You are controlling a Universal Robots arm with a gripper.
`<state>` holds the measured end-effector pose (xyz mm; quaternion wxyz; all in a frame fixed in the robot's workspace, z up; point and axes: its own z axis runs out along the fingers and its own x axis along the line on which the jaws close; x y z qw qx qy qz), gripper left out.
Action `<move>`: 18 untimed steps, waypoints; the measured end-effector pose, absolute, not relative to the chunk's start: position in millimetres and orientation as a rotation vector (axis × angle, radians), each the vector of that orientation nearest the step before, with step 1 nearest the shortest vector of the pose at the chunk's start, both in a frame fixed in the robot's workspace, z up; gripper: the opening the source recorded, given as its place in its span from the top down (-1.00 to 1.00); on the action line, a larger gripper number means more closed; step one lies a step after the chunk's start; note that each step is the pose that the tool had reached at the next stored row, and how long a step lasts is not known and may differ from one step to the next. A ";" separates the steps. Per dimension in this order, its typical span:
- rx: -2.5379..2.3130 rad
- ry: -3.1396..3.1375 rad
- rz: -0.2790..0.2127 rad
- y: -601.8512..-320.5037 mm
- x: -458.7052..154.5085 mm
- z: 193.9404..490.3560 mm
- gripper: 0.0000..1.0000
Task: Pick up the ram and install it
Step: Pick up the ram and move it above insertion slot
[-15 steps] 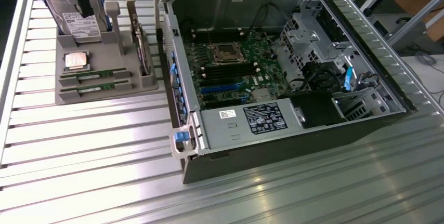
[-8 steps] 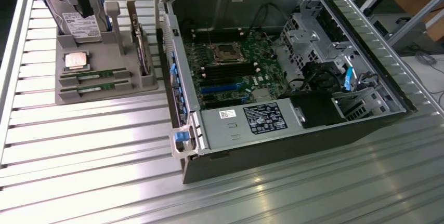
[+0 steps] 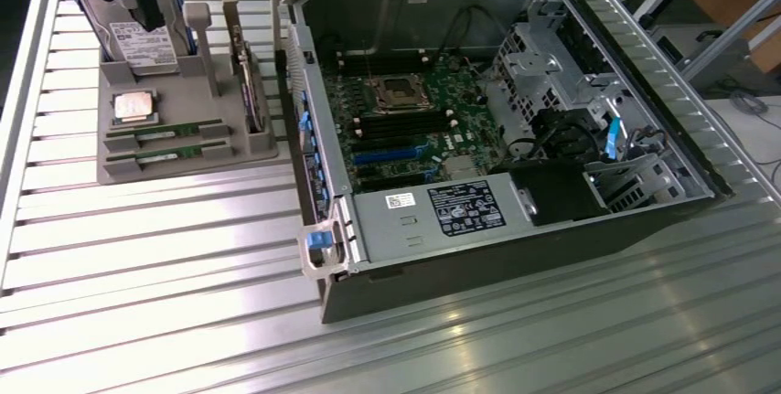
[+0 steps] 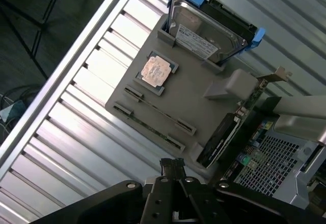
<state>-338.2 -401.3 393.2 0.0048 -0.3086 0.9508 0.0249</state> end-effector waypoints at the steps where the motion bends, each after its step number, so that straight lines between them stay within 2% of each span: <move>1: -0.974 2.976 0.078 -401.3 -338.2 393.2 0.79; 18: -1.116 2.928 0.079 -401.3 -338.2 393.2 0.79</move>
